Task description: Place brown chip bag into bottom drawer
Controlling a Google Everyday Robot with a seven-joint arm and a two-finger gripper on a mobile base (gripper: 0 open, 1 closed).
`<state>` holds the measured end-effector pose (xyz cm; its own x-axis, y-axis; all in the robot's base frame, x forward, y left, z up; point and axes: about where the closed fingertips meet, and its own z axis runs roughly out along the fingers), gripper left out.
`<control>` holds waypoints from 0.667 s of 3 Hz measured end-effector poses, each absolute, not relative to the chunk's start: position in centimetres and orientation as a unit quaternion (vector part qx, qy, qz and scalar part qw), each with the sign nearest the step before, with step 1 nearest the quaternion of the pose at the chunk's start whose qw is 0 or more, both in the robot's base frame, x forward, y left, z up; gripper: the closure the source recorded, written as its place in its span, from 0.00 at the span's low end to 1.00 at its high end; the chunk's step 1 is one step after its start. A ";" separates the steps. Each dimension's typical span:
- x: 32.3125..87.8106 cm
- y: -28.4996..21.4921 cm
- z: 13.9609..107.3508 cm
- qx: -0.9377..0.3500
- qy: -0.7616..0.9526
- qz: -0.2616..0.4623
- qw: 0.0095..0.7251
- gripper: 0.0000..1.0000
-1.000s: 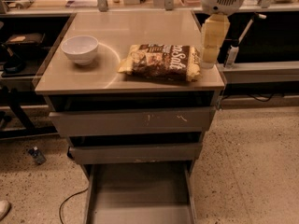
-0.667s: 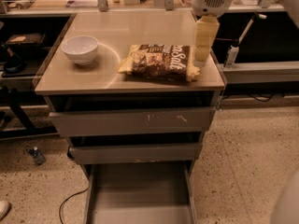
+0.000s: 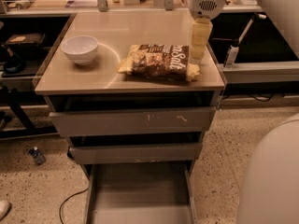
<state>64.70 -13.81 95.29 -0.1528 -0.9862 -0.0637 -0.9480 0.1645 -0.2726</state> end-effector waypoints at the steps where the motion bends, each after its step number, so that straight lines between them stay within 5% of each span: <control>1: 65.9 -13.6 94.9 -0.633 0.759 -0.081 0.125 0.00; 2: 68.0 -12.1 93.3 -0.626 0.768 -0.073 0.112 0.00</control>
Offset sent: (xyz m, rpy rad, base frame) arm 0.0507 0.0314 -0.0369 -0.0034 0.1163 -0.0680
